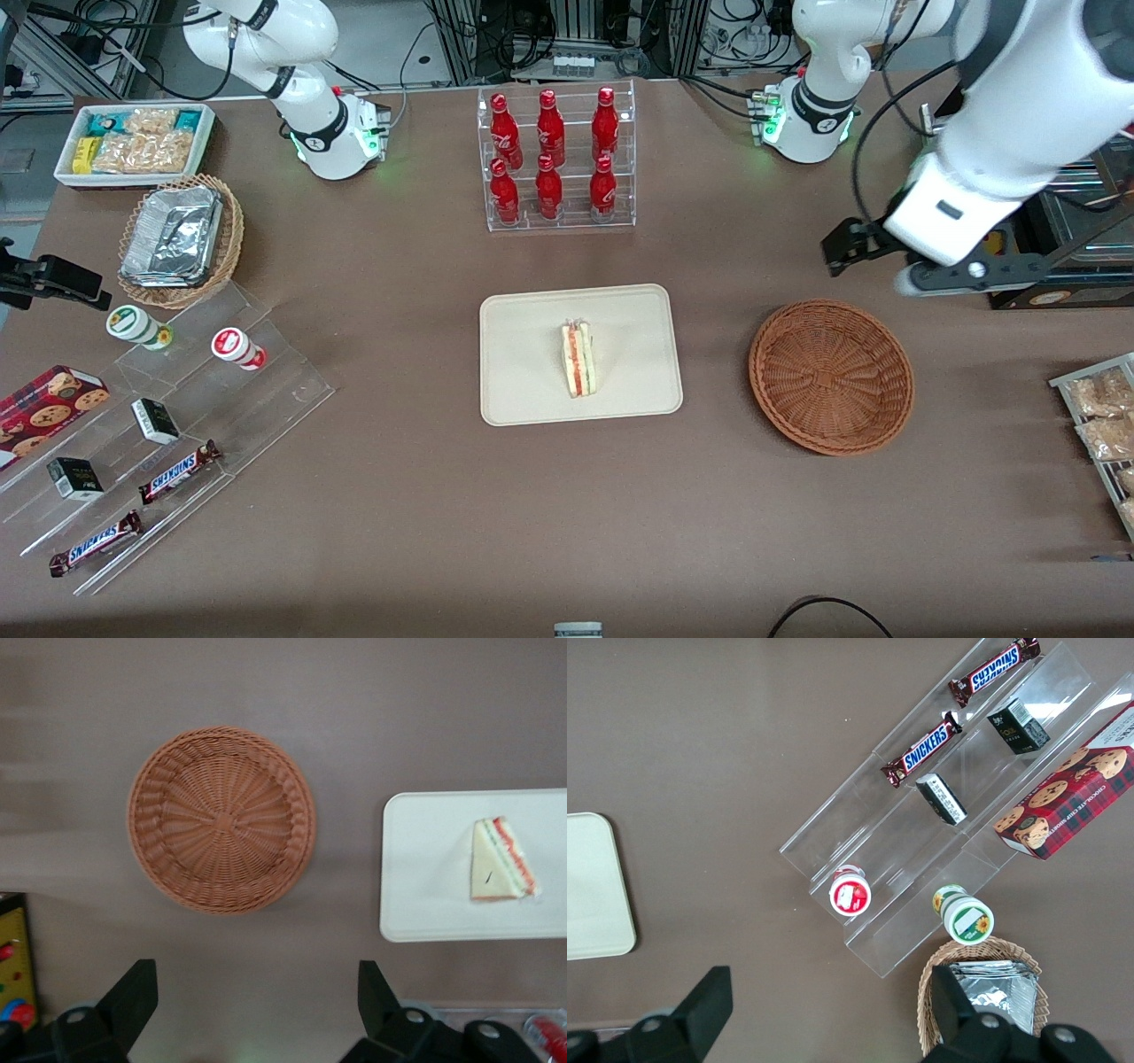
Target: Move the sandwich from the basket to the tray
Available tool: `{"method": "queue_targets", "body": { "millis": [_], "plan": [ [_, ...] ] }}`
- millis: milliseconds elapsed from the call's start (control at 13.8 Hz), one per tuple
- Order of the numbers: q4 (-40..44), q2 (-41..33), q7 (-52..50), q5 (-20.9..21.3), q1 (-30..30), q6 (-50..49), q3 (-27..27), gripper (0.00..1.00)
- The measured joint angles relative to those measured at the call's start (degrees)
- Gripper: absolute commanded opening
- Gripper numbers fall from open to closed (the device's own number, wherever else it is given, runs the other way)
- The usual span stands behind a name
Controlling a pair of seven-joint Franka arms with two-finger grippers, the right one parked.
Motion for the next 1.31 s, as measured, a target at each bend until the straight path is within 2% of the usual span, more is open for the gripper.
{"method": "queue_targets", "body": {
  "millis": [290,508,1306],
  "plan": [
    [-0.37,-2.13,10.15,-0.24,0.37,-1.95,5.92,1.0],
    [-0.48,-2.46,12.84,-0.4,-1.87,-2.04,10.66,1.0],
    [2.53,-2.21,12.93,-0.41,-2.39,-1.72,11.38,1.0]
  ]
}}
